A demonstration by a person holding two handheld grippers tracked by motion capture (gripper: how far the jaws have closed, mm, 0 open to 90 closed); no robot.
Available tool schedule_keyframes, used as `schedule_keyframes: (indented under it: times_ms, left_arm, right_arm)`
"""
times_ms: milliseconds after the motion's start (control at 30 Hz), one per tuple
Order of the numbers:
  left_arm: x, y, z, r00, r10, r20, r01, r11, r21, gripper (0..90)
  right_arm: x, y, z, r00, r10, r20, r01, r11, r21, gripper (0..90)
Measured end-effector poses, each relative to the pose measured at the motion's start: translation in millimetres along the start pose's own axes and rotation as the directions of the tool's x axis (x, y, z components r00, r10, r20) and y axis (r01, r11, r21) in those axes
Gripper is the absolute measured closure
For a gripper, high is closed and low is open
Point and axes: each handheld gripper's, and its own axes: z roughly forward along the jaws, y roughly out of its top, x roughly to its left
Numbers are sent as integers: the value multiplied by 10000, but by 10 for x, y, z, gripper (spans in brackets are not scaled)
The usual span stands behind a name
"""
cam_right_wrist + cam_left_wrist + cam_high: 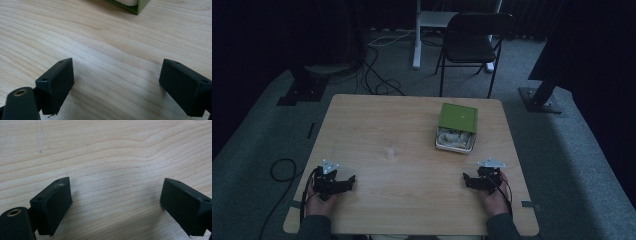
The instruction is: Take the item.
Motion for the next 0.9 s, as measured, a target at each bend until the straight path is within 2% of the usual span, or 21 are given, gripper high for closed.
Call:
schedule_keyframes:
  times_ms: [433,567,633,667,733,767,900]
  left_arm:
    - [-3,-4,-3,10000,-54,-45,54,10000,-9,111]
    - [-3,-4,-3,10000,-58,-44,58,10000,-8,111]
    - [-3,-4,-3,10000,-52,-45,52,10000,-2,111]
    - [-3,-4,-2,10000,-60,-43,60,10000,-10,111]
    - [-3,-4,-3,10000,-58,-43,58,10000,-6,111]
    - [-3,-4,-3,10000,-52,-43,52,10000,-3,111]
    - [-3,-3,-2,10000,-55,-44,55,10000,-9,111]
  right_arm:
    - [-2,-2,-5,9997,-192,-173,192,9998,9,134]
    - [31,44,-31,10000,11,21,-12,9989,475,176]
    - [44,67,-34,10000,-38,-27,40,9976,690,181]
    - [49,75,-36,9999,-84,-86,90,9971,753,199]
    - [53,96,-55,9995,-201,-224,218,9966,792,313]
    - [56,105,-67,9991,-190,-379,219,9968,772,330]
    - [74,164,-160,9975,-476,-518,485,9987,159,432]
